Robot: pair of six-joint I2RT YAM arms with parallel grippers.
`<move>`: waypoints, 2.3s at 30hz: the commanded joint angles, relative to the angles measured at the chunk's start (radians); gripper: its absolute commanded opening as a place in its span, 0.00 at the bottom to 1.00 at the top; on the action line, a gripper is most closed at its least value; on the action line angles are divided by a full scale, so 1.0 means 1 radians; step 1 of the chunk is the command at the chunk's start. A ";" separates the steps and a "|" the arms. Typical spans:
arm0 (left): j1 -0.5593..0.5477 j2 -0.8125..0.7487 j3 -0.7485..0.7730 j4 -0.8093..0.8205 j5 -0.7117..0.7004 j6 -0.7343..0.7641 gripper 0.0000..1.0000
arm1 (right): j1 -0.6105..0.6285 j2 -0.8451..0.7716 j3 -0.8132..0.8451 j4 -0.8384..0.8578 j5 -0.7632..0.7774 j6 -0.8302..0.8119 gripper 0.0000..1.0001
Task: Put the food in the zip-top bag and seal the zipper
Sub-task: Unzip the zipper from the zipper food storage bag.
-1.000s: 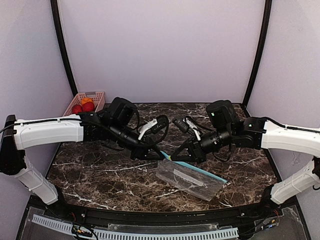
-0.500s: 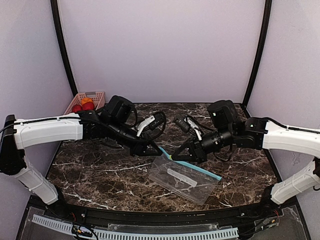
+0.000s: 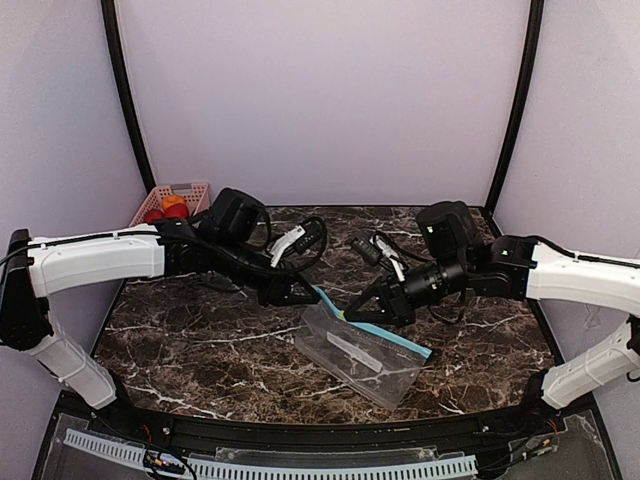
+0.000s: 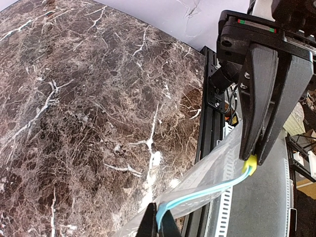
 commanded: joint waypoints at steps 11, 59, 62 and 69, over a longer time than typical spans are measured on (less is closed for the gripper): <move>0.054 -0.026 0.017 -0.028 -0.127 -0.033 0.01 | 0.011 -0.039 -0.023 -0.004 -0.050 0.005 0.00; 0.155 -0.067 0.020 -0.057 -0.260 -0.045 0.01 | 0.012 -0.056 -0.037 -0.010 -0.038 0.009 0.00; 0.164 -0.073 0.020 -0.058 -0.269 -0.044 0.01 | 0.012 -0.061 -0.040 -0.011 -0.037 0.010 0.00; 0.184 -0.082 0.019 -0.061 -0.272 -0.040 0.01 | 0.012 -0.066 -0.046 -0.010 -0.034 0.013 0.00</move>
